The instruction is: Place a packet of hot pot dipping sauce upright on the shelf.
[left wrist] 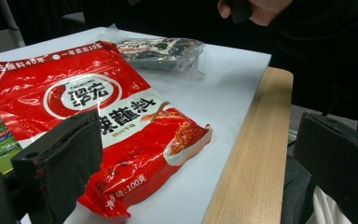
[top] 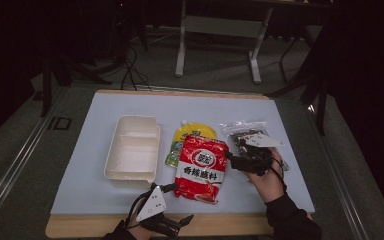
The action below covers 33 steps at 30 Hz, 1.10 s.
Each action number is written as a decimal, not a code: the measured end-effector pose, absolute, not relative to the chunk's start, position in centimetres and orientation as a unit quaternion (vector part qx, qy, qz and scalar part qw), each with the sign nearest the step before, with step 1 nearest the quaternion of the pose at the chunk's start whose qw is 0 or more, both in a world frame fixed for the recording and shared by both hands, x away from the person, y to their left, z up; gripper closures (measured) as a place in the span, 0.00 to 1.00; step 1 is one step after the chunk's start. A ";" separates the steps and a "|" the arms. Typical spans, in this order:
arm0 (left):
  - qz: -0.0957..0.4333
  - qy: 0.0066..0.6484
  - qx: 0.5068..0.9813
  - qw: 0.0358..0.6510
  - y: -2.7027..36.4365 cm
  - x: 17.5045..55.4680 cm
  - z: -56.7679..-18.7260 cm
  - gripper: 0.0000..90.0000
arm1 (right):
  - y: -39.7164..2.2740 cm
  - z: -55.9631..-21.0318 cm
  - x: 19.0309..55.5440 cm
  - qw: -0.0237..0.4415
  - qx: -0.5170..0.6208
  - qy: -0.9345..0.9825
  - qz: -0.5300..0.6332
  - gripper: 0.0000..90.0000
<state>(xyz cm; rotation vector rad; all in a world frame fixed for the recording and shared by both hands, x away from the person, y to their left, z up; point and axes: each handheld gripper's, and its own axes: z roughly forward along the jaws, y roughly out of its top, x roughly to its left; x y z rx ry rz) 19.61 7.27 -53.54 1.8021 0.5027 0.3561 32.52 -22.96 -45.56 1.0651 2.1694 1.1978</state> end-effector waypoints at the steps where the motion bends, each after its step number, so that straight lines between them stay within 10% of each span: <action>1: 0.152 0.215 0.771 0.580 7.3 19.6 -53.5 0.03 | -22.9 -45.7 32.8 0.216 0.393 0.783 0.430 0.33; 25: 0.157 0.217 0.773 0.575 7.3 19.6 -53.6 0.04 | -21.0 -50.4 38.5 0.146 0.451 0.809 0.348 0.38; 33: 0.156 0.217 0.773 0.575 7.3 19.6 -53.6 0.04 | -20.8 -51.0 38.7 0.144 0.429 0.831 0.324 0.72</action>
